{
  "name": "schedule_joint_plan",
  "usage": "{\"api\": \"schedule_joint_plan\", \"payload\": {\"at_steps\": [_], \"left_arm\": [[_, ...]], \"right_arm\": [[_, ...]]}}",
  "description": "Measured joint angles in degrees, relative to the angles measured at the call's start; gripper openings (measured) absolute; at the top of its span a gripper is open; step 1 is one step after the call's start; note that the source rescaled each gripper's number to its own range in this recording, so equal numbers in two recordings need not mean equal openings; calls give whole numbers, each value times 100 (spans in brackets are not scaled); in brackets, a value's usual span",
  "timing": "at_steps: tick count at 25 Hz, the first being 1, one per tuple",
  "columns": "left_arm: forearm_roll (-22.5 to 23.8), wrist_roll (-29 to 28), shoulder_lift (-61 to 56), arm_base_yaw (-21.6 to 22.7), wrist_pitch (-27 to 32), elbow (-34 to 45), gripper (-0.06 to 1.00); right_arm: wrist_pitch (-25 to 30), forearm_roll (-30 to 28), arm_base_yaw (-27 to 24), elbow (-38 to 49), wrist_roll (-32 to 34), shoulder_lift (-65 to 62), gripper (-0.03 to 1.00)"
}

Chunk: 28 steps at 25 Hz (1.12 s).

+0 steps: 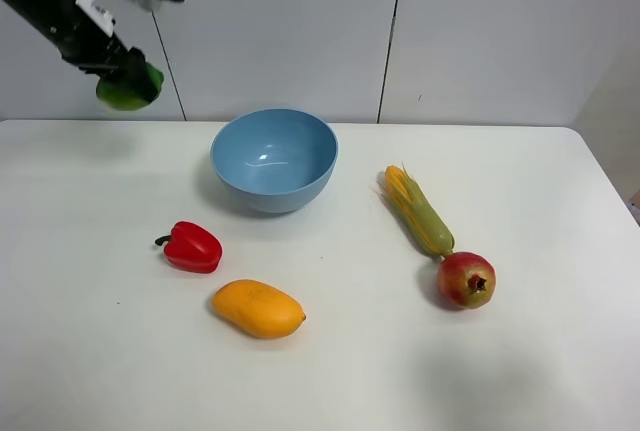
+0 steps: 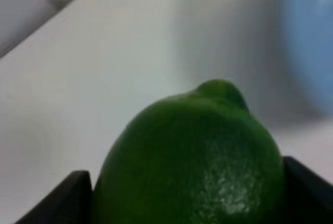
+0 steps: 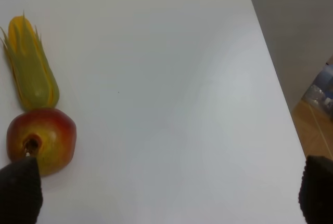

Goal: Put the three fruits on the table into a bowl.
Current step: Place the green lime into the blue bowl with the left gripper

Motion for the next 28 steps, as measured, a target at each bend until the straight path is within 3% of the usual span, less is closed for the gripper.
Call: {"api": "schedule_joint_plan", "payload": {"at_steps": [3,6,11,17,28], "left_arm": [[-51,-1094,-308,-642,132,0,9],[62,-1794,-284,-1272,-98,0,9],[228,-2058,25,-1975,-1132,6,9],[300,-2071,684,-2116,-1665,6,9],[489,-2036,1328,-2116,-1732,6,9]], "right_arm": [[0,0,0,0,0,0,100],[0,0,0,0,0,0,100],[0,0,0,0,0,0,100],[0,0,0,0,0,0,100],[0,0,0,0,0,0,100]]}}
